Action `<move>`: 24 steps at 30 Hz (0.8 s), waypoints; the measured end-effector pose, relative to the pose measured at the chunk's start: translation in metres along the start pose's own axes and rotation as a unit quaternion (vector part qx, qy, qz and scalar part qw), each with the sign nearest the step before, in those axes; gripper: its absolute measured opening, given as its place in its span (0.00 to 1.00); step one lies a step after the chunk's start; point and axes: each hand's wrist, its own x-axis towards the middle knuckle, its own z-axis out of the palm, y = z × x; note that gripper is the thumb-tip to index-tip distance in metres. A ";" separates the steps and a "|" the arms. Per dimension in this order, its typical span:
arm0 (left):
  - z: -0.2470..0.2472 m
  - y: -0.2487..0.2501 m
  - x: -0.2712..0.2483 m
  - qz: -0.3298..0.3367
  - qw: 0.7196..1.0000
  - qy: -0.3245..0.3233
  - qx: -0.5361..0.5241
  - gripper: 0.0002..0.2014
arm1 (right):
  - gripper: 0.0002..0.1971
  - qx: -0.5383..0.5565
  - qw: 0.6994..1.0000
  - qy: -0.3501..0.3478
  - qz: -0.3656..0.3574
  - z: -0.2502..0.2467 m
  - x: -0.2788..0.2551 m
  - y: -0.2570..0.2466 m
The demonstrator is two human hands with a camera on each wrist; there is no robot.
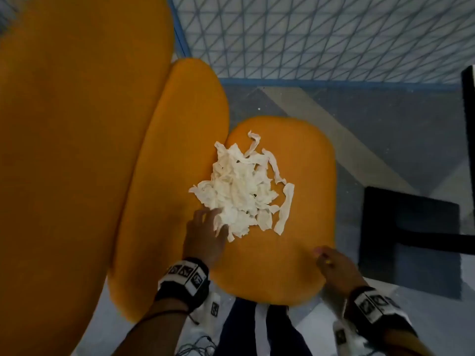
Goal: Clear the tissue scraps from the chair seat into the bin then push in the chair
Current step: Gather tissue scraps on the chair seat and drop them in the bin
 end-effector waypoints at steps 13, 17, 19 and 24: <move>0.064 -0.036 0.112 -0.055 0.998 0.042 0.005 0.33 | 0.34 -0.155 0.980 0.078 -0.098 0.022 0.222 -0.080; 0.073 -0.050 0.121 -0.019 0.996 0.088 0.022 0.17 | 0.31 -0.176 0.973 0.075 -0.127 0.029 0.256 -0.073; 0.072 -0.049 0.119 -0.006 0.991 0.134 0.028 0.06 | 0.25 -0.176 0.969 0.105 -0.138 0.030 0.264 -0.070; 0.047 -0.035 0.103 -0.008 0.972 0.233 -0.032 0.07 | 0.14 -0.141 0.971 0.131 -0.141 0.024 0.269 -0.066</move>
